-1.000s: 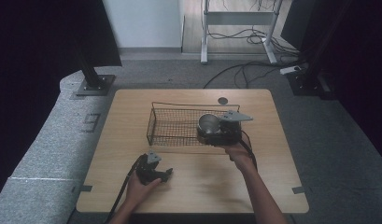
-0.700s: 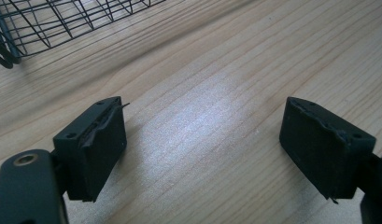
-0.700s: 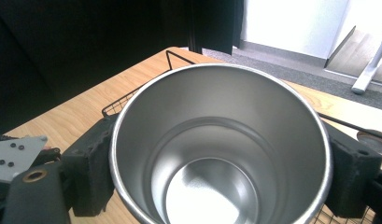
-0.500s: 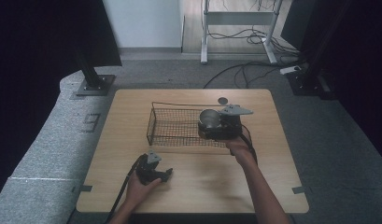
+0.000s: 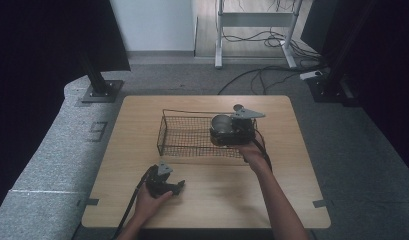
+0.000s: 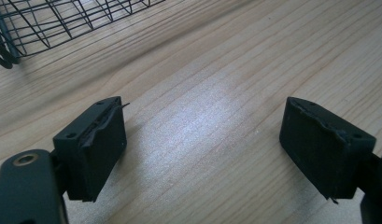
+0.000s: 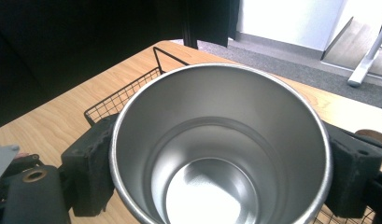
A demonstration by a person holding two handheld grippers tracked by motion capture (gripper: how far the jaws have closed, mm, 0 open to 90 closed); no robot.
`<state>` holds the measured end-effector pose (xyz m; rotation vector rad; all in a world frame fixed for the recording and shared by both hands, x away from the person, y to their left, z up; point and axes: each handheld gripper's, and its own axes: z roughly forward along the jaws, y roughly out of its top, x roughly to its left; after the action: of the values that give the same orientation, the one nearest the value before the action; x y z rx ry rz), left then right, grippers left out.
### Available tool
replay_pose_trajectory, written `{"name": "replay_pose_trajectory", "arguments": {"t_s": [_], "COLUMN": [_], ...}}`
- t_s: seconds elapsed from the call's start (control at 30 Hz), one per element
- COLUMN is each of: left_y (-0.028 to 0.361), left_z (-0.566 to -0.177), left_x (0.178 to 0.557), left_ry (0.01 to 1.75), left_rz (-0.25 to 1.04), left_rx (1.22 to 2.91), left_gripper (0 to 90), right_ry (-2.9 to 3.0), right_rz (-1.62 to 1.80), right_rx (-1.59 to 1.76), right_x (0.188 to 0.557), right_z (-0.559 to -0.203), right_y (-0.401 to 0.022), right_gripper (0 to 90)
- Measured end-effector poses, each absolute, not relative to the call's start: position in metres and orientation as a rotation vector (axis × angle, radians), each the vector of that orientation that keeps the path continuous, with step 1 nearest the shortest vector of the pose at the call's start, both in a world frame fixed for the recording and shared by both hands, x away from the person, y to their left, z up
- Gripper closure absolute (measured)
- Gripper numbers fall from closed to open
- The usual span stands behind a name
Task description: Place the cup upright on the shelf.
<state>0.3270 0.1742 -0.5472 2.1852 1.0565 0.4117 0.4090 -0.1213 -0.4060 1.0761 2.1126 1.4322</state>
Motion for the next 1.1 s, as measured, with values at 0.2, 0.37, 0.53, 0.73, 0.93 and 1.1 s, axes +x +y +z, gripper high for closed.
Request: {"name": "replay_pose_trajectory", "arguments": {"t_s": [0.2, 0.37, 0.53, 0.73, 0.93, 1.1], "left_y": [0.174, 0.174, 0.174, 0.174, 0.174, 0.174], "left_z": [-0.547, -0.547, -0.547, -0.547, -0.547, -0.547], "left_x": [0.327, 0.327, 0.327, 0.327, 0.327, 0.327], "left_ry": [1.056, 1.056, 1.056, 1.056, 1.055, 1.056], "left_rz": [0.411, 0.411, 0.41, 0.41, 0.413, 0.411], "left_rx": [2.185, 2.185, 2.185, 2.186, 2.185, 2.185], "left_gripper": [14.7, 14.7, 14.7, 14.7, 14.7, 14.7], "right_ry": [2.112, 2.106, 2.094, 2.092, 2.095, 2.101], "right_rz": [1.427, 1.416, 1.414, 1.408, 1.395, 1.37], "right_rx": [1.091, 1.105, 1.136, 1.158, 1.187, 1.2], "right_x": [0.417, 0.423, 0.43, 0.436, 0.445, 0.451], "right_z": [-0.404, -0.403, -0.407, -0.41, -0.415, -0.421], "right_y": [-0.12, -0.12, -0.123, -0.124, -0.123, -0.121], "right_gripper": [14.0, 14.0, 14.1, 14.0, 14.0, 14.0]}}
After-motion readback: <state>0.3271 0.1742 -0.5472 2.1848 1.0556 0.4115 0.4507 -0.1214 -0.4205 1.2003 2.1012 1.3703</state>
